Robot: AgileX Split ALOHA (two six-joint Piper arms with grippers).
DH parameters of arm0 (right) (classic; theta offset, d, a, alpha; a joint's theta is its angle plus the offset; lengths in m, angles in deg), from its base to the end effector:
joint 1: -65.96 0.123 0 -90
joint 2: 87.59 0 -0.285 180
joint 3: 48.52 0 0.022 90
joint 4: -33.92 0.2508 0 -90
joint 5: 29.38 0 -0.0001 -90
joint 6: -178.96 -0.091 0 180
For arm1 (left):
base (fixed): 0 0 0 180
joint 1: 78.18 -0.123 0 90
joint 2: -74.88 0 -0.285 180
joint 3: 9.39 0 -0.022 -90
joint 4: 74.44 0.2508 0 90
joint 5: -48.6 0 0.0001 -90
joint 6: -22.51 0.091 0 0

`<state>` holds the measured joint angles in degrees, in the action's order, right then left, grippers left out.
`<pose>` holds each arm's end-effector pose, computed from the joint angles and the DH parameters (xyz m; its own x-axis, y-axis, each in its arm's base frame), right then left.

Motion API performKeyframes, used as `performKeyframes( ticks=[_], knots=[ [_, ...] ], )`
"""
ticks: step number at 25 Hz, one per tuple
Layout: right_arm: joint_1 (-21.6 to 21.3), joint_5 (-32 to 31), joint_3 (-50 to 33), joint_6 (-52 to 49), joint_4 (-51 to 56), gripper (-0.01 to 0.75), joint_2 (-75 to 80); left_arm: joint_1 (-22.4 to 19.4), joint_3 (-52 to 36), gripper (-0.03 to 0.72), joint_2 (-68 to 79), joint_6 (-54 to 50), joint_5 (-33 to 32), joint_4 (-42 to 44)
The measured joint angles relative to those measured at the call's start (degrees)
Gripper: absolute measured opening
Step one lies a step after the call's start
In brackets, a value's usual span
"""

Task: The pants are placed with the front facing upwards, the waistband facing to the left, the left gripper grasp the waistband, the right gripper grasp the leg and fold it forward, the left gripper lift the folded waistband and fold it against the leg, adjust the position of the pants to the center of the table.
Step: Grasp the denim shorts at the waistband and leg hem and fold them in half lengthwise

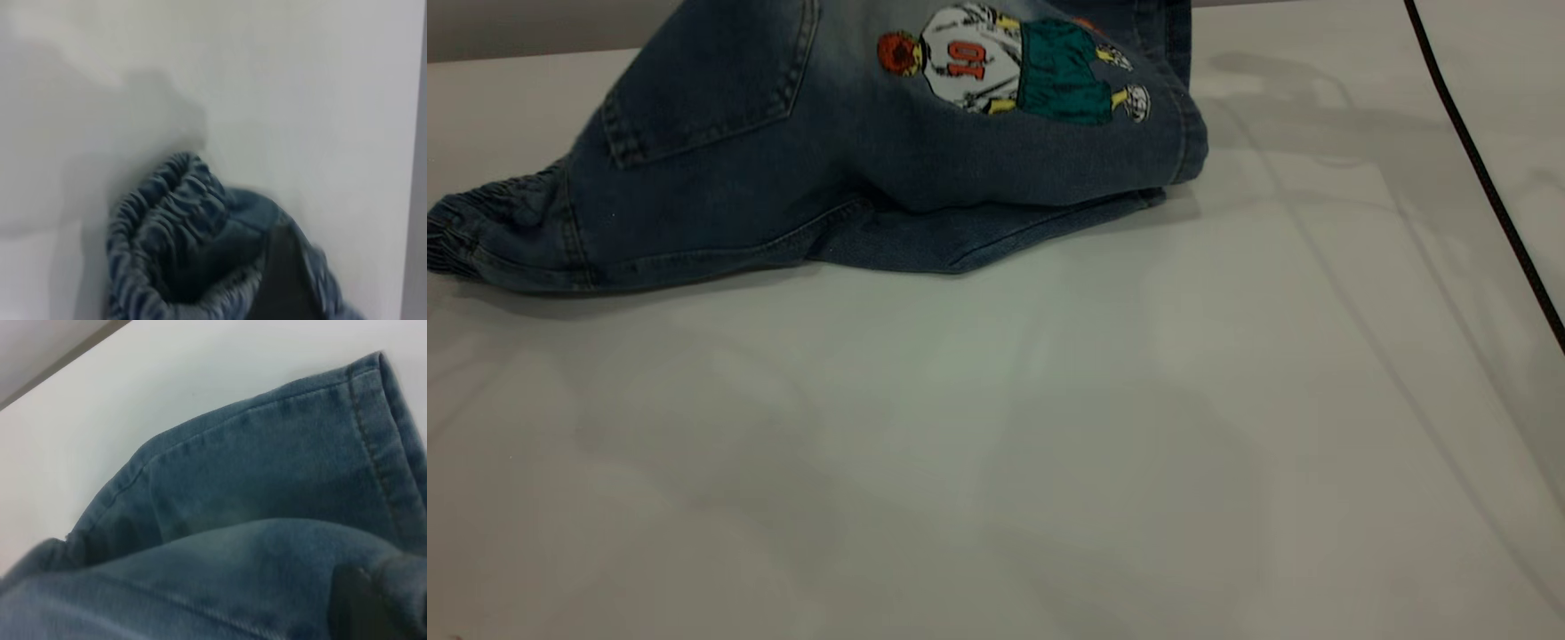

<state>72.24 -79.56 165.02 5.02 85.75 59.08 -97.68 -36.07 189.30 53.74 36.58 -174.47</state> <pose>0.5048 0.1109 0.1387 -0.9319 0.3355 -0.1382 0.1418 0.6873 0.7124 0.3370 0.0995 0.1340 -0.0680 -0.9936 -0.0906 -0.7356 0.1113 -0.6683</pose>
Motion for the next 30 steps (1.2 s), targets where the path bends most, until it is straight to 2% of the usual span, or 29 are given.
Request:
performKeyframes(
  ticks=[9,15,21,25,30],
  knots=[
    [0.0,-1.6,0.0,2.0,-1.6,0.017,-0.1,0.1,0.0,0.458,0.0,0.0,-2.6,0.1],
    [0.0,-6.4,3.4,-3.2,-13.3,0.022,-0.1,0.1,0.0,0.456,0.0,0.0,-2.9,0.1],
    [0.0,-6.6,9.4,-5.0,-19.1,0.053,-0.1,0.1,0.0,0.434,0.0,1.6,-4.3,0.1],
    [0.0,-6.2,11.5,-4.2,-18.3,0.130,-0.1,0.1,0.0,0.426,0.0,1.6,-4.7,0.1],
    [0.0,-6.3,11.4,-3.2,-18.1,0.325,-0.1,0.1,0.0,0.425,0.0,1.8,-4.8,0.1]
  ],
)
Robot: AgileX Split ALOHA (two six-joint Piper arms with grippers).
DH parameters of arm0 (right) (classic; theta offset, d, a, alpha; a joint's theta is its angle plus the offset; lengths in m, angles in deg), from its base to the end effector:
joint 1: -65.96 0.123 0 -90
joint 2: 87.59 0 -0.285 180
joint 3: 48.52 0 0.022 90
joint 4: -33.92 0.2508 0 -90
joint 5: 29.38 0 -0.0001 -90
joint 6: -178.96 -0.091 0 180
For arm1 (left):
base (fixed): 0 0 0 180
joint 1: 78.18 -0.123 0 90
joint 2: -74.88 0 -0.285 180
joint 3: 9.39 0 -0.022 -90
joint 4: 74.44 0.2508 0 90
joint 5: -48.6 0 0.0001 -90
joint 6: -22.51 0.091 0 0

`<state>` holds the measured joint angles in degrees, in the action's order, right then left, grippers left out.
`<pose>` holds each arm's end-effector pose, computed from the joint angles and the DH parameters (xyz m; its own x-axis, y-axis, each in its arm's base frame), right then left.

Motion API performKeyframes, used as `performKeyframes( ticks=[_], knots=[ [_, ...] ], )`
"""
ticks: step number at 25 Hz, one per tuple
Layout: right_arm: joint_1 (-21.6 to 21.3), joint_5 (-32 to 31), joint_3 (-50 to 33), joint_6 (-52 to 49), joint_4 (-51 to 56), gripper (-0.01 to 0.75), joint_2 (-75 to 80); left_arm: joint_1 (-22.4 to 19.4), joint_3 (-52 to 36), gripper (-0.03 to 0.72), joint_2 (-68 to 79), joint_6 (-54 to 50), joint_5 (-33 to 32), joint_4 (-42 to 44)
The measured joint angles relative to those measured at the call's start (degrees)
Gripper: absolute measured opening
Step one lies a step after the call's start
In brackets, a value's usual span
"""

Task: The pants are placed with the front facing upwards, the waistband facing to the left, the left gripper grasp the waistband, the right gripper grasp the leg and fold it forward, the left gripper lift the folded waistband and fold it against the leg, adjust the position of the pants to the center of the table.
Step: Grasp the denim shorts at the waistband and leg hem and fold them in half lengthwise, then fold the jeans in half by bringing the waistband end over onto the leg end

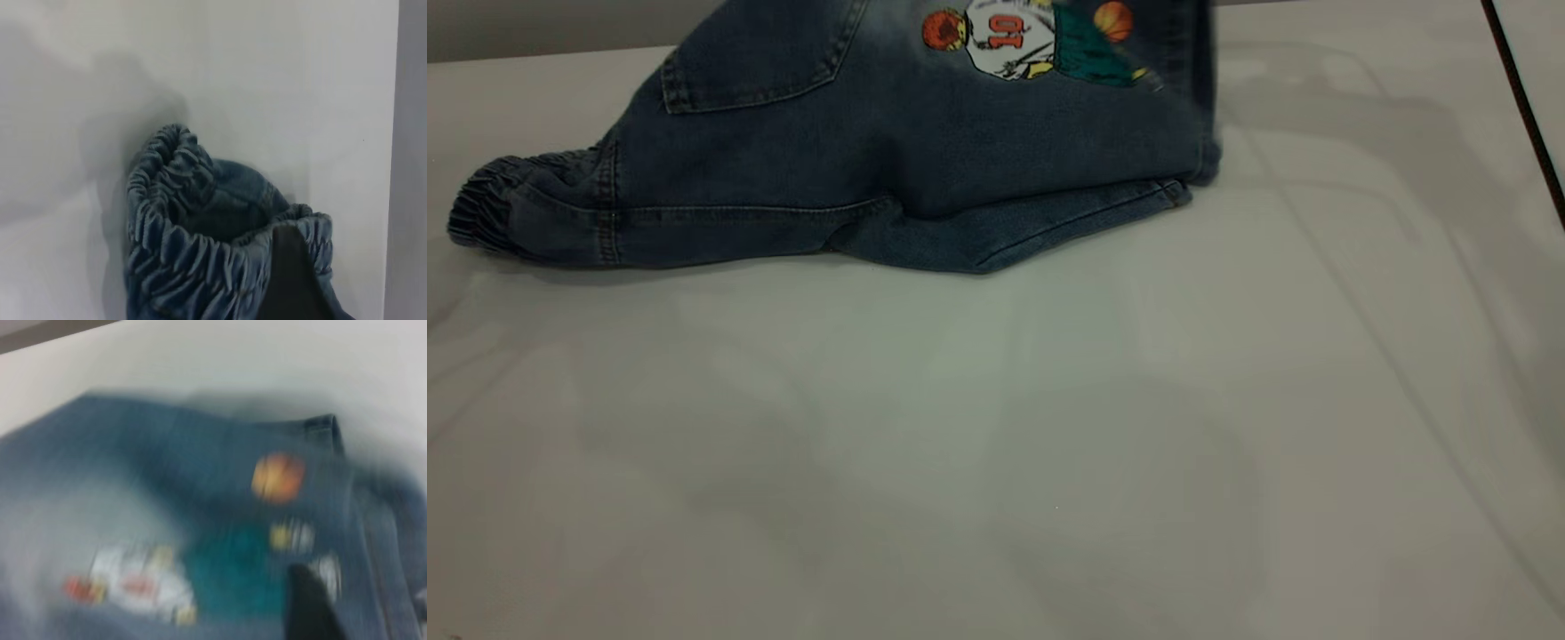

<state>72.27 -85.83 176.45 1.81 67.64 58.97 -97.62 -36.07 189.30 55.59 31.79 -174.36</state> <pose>0.5166 0.0995 0.1793 -0.9368 0.1631 -0.3096 -0.0272 0.8481 0.5291 0.3393 0.0922 0.1362 -0.1424 -0.9878 -0.0623 -0.7016 0.1451 -0.6977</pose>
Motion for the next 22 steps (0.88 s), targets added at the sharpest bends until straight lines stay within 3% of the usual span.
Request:
performKeyframes(
  ticks=[3,6,11,15,22],
  knots=[
    [0.0,-0.9,0.0,1.7,2.6,0.432,0.0,0.0,0.0,0.425,0.0,3.5,-1.3,0.0],
    [0.0,-3.9,0.0,5.1,5.3,0.486,0.0,-0.3,0.0,0.425,0.0,10.3,-3.8,0.0],
    [0.8,-10.7,0.0,9.2,9.3,0.496,0.0,-3.8,0.0,0.425,0.0,19.5,-14.1,5.9],
    [2.7,-11.6,0.0,11.0,10.4,0.497,0.0,-7.0,0.0,0.425,0.0,19.5,-21.8,15.7],
    [5.3,-11.4,0.0,11.4,11.1,0.497,0.1,-10.0,0.0,0.425,0.0,9.3,-22.9,31.6]
  ],
)
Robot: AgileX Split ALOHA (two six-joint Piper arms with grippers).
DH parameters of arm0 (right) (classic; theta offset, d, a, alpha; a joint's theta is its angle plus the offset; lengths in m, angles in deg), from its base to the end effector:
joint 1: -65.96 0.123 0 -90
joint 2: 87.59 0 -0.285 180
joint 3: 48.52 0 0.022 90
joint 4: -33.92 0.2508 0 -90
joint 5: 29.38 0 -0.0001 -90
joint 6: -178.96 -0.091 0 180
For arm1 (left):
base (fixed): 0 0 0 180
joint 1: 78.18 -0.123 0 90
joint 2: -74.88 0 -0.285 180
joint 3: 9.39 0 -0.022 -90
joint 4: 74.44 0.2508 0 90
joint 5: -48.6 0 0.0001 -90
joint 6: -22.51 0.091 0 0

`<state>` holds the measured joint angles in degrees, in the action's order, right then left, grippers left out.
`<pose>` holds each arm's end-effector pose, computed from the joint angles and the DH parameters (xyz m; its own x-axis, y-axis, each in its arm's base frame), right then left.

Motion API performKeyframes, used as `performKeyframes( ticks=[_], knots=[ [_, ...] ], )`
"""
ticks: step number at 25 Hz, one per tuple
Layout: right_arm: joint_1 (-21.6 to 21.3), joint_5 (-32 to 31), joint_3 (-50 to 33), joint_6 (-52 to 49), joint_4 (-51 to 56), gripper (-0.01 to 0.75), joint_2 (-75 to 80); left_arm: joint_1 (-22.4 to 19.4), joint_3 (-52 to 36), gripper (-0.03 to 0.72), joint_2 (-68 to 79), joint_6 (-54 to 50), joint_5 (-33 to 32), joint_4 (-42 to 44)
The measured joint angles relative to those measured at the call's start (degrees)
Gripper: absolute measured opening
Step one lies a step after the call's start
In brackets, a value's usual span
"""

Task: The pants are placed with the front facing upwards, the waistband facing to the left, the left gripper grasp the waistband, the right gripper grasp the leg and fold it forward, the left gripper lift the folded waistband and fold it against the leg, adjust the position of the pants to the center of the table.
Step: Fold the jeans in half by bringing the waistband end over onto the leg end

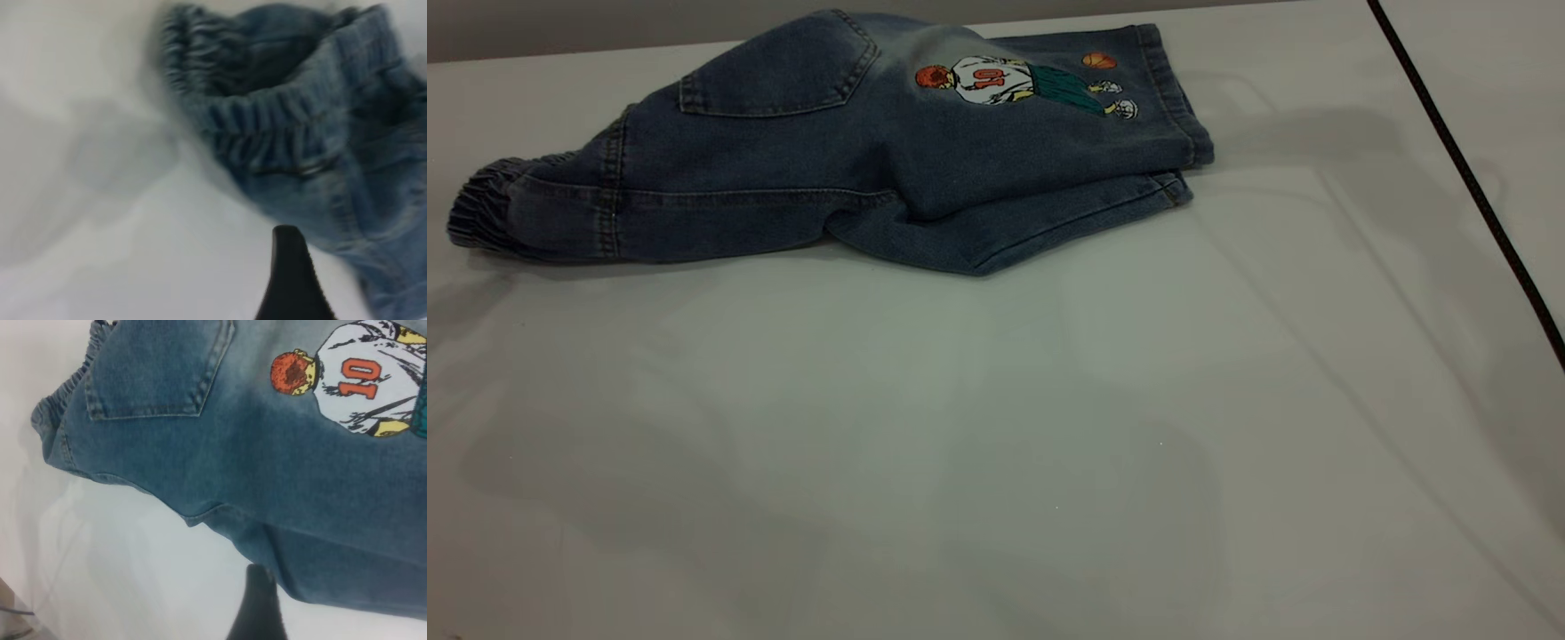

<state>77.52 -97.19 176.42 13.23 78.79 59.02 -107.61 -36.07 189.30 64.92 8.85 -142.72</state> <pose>0.4873 0.1604 0.1852 -0.9636 -0.1118 -0.2428 -0.2474 0.7175 0.6512 0.3049 0.1099 0.1332 -0.6888 -0.7075 -0.1579 -0.4699 0.6017 -0.6459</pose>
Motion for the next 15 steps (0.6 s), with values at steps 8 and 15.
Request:
performKeyframes(
  ticks=[8,15],
  knots=[
    [1.2,1.0,0.0,0.3,0.0,0.497,0.0,-0.1,0.0,0.451,0.1,0.4,0.9,1.5],
    [1.7,1.4,0.0,0.5,0.0,0.497,0.0,-0.1,2.5,0.552,4.0,-0.7,-1.3,-4.2]
  ],
)
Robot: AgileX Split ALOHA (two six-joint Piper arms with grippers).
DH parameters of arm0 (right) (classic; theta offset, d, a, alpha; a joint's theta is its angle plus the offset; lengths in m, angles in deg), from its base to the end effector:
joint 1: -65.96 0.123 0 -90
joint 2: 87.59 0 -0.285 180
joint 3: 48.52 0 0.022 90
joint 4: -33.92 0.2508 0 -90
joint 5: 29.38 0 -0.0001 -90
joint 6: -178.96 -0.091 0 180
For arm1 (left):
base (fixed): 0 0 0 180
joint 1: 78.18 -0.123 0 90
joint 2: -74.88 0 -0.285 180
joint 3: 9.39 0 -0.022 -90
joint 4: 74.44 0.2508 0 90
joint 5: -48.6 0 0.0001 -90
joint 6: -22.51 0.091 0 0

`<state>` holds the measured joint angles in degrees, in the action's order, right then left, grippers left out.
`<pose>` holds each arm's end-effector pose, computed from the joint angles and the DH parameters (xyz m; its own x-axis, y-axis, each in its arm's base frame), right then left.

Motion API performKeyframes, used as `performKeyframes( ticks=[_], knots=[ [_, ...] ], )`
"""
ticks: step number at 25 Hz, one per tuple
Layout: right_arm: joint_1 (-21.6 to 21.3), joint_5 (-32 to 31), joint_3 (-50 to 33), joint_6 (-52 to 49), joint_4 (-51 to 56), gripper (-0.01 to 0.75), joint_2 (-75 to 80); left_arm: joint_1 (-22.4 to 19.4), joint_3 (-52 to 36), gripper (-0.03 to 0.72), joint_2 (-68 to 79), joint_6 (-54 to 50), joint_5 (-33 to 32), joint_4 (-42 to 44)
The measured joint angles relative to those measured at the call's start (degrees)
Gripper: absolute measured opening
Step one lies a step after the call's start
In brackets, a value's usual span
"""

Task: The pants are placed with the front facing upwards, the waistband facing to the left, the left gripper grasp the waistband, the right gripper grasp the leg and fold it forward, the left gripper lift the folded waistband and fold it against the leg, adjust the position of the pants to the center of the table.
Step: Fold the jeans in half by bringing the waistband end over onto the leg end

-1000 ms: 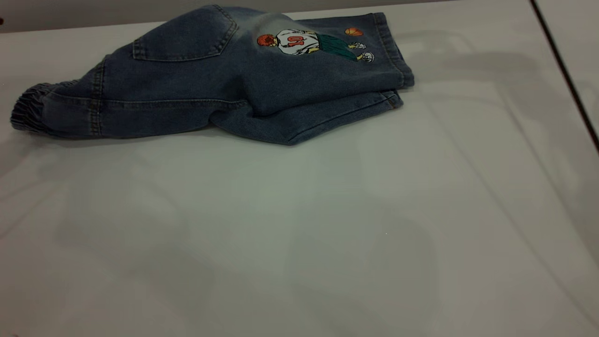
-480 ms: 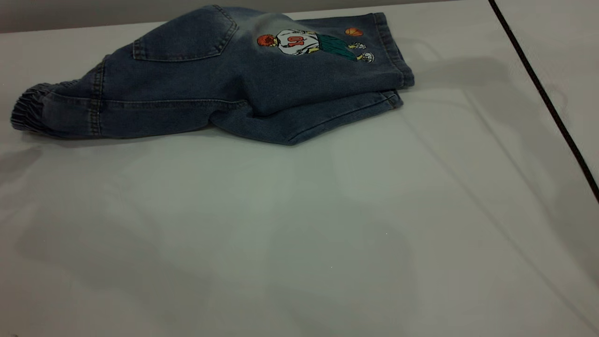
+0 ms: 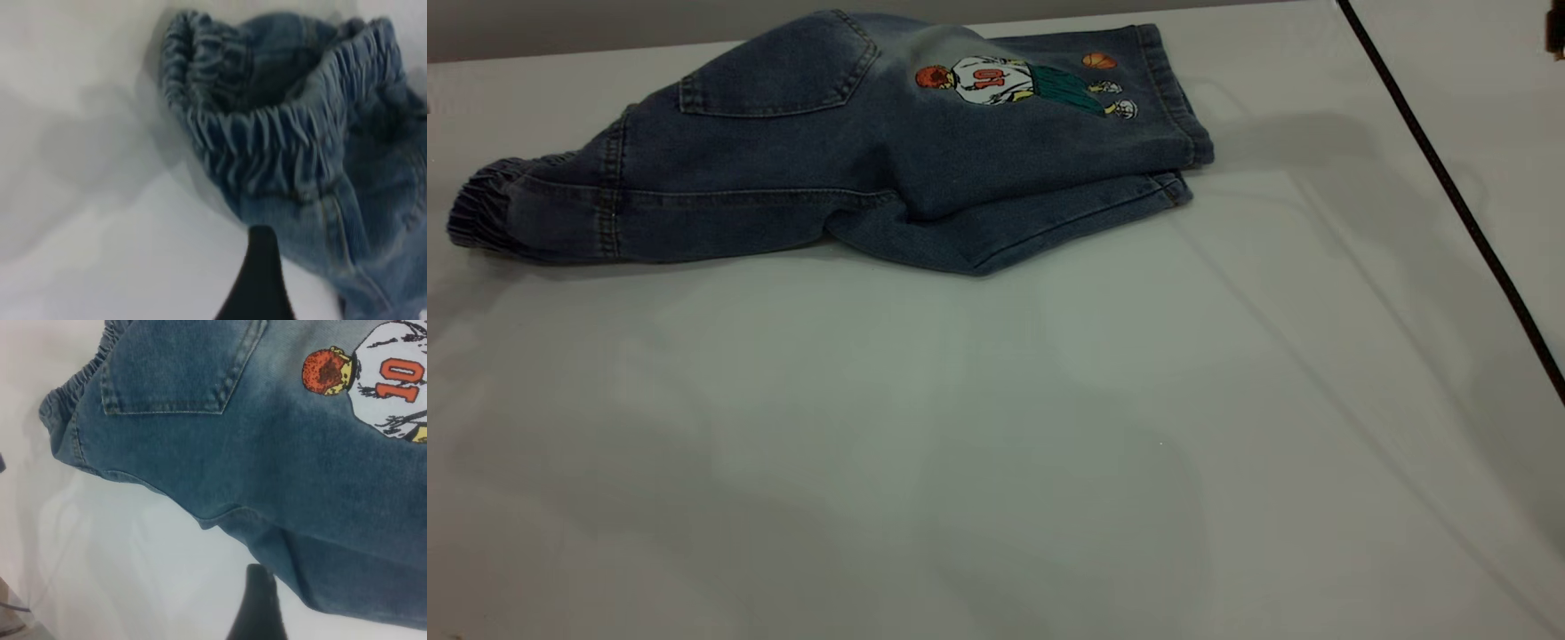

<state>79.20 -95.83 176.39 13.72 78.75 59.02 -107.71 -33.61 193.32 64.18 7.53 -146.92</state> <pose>0.4844 0.1744 0.1852 -0.9555 -0.1306 -0.2644 -0.2758 0.7134 0.6442 0.3175 0.1143 0.1221 -0.6488 -0.7547 -0.0972 -0.5043 0.5221 -0.6878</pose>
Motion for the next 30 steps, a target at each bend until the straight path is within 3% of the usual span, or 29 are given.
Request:
performKeyframes(
  ticks=[9,14,24,30],
  knots=[
    [0.0,-0.1,0.0,0.0,0.0,0.497,0.0,1.8,10.8,0.560,10.8,-8.4,-9.2,1.5],
    [0.0,0.4,0.0,0.0,0.0,0.497,0.0,4.2,14.2,0.560,12.8,-12.6,-7.3,4.8],
    [0.0,0.6,0.0,0.0,0.0,0.497,0.0,4.3,17.6,0.560,17.5,-24.1,-6.7,14.3],
    [0.0,0.7,0.0,-0.1,-0.1,0.497,0.0,4.5,18.0,0.560,19.0,-24.5,-5.1,13.7]
  ],
)
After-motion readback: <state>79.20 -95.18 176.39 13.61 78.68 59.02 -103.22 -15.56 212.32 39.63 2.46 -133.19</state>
